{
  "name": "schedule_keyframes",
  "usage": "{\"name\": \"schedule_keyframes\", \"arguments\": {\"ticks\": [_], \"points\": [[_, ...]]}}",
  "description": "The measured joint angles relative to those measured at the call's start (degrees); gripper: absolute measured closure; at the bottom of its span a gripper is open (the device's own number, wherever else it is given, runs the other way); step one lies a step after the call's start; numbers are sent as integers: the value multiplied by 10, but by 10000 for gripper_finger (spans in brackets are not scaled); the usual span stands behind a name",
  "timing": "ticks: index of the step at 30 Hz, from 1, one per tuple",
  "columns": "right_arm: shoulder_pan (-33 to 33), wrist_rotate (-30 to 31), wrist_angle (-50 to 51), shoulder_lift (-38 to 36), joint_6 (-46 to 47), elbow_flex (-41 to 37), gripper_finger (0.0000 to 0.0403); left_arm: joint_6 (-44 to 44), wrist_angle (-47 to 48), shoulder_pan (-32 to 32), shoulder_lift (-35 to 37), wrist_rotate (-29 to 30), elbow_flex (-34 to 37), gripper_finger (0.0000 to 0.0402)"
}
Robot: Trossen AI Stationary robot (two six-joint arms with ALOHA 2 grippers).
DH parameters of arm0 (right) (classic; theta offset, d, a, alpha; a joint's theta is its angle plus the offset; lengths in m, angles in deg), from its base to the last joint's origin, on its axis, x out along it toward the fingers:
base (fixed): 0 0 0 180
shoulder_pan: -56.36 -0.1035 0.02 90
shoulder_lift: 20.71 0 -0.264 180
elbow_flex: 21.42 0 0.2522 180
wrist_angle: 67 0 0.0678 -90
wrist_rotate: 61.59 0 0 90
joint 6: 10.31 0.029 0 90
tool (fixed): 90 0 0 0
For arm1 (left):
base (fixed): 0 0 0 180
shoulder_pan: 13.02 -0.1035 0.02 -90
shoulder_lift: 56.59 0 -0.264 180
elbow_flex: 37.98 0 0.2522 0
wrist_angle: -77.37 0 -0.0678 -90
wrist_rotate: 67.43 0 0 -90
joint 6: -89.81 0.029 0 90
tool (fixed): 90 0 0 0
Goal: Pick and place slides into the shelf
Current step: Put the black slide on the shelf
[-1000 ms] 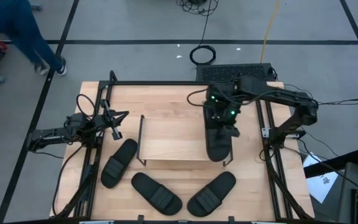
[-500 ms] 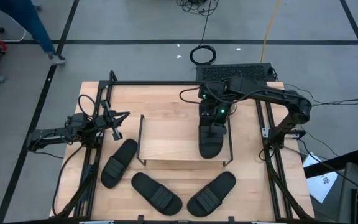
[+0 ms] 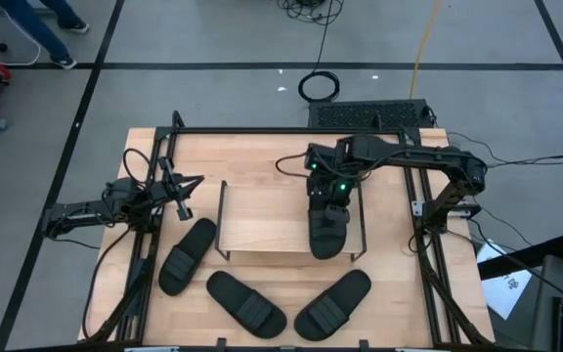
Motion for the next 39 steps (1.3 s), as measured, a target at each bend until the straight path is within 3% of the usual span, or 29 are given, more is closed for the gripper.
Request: {"name": "schedule_keyframes", "arguments": {"ticks": [5, 19, 34, 39], "points": [[-3, 17, -2, -2, 3, -16, 399, 0, 0, 0, 0, 0, 0, 376], [-3, -23, -39, -3, 15, -81, 390, 0, 0, 0, 0, 0, 0, 376], [0, 6, -75, -23, -13, -87, 204, 0, 10, 0, 0, 0, 0, 376], [1, 51, -86, -44, -12, -87, 150, 0, 12, 0, 0, 3, 0, 376]]}}
